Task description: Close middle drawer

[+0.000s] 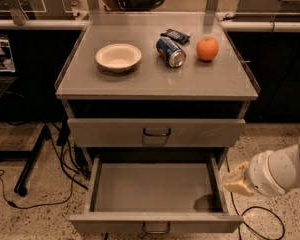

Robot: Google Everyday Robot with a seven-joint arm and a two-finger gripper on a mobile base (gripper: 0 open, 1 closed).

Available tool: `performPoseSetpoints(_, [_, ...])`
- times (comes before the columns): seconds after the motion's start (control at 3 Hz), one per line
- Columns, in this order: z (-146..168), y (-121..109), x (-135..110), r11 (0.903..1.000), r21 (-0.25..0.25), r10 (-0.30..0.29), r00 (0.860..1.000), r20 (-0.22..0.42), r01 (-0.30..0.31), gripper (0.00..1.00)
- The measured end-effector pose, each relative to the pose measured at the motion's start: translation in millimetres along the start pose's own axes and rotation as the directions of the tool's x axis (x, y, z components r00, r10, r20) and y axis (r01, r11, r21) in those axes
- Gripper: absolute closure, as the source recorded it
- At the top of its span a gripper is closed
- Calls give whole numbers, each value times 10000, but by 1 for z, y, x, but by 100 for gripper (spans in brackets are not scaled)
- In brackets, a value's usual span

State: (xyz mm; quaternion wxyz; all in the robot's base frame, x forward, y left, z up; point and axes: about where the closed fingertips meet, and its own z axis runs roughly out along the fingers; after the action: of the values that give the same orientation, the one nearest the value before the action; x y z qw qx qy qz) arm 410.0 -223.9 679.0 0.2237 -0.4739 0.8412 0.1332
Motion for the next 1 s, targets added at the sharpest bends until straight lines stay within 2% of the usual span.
performPoseSetpoints(0.33, [34,-2,36,9966,512,642,9978,175,-650,100])
performPoseSetpoints(0.67, [69,-4,70,9883,601,1386,9899,311,-1403,100])
performPoseSetpoints(1.0, [112,-8,111,9726,228,2311,9729,78,-2312,100])
